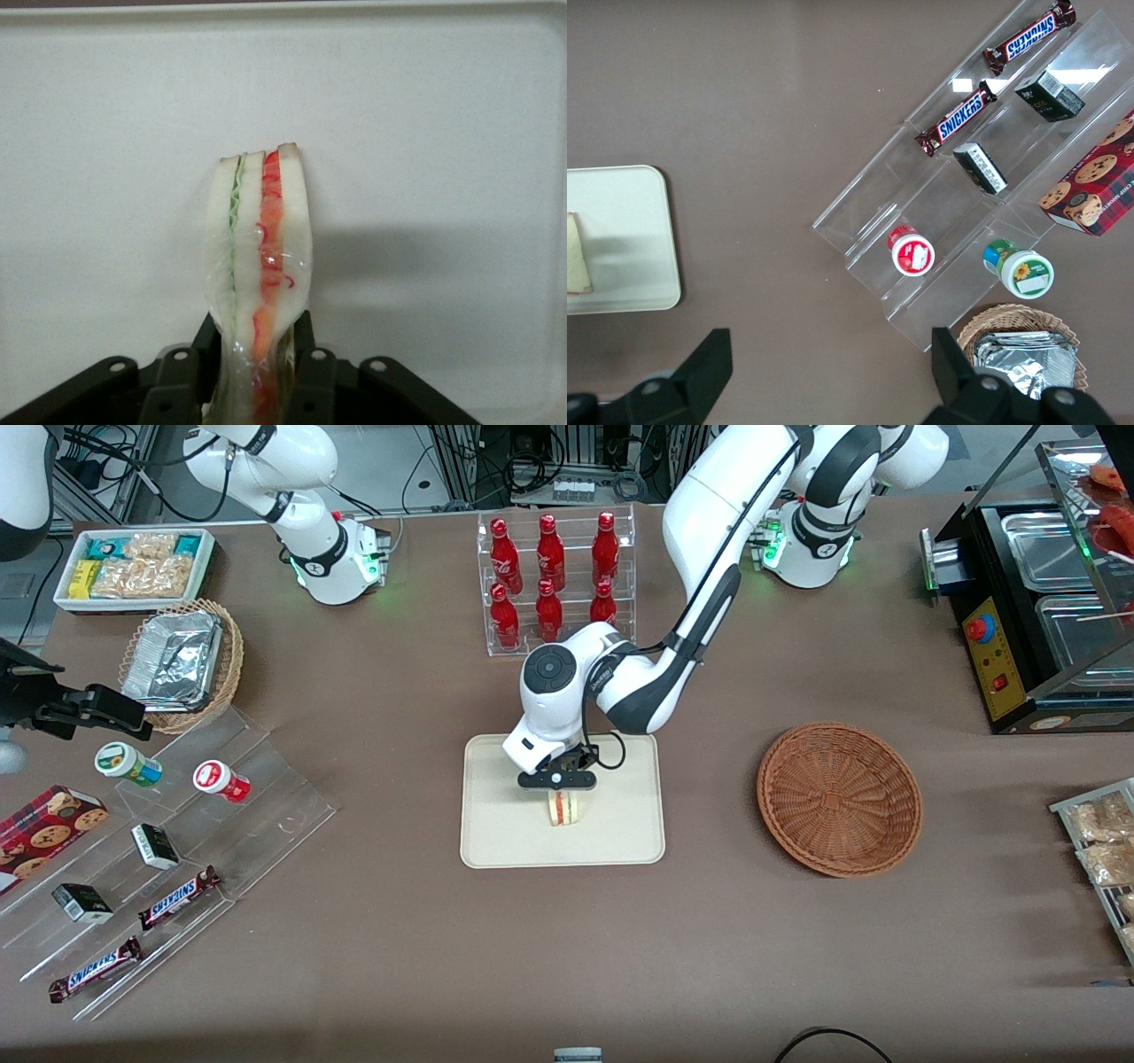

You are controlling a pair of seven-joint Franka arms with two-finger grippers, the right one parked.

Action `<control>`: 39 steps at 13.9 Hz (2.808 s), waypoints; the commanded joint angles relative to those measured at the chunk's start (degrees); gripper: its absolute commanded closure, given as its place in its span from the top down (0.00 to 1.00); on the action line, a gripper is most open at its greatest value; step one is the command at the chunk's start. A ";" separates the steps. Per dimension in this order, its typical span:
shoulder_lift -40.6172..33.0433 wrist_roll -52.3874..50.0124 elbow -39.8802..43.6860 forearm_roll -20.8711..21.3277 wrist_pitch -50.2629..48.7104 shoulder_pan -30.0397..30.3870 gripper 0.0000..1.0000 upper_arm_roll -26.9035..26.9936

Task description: Place sandwich from basket to tray

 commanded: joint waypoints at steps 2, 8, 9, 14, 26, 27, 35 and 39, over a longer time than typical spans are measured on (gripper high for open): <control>-1.90 -0.45 1.72 0.50 -0.72 -0.34 1.00 1.17; -14.02 -7.66 1.72 0.23 -13.25 5.00 1.00 1.18; -16.22 -7.13 1.55 0.23 -16.33 6.85 1.00 1.17; -25.45 -6.26 0.67 0.58 -32.15 15.29 1.00 1.17; -44.27 26.42 -10.05 -1.61 -41.67 39.45 1.00 1.26; -45.06 29.66 -10.32 -2.40 -42.89 41.48 1.00 1.18; -49.72 44.80 -13.39 -2.93 -48.18 44.32 1.00 4.77; -49.81 46.84 -12.52 -2.85 -48.79 42.73 1.00 7.15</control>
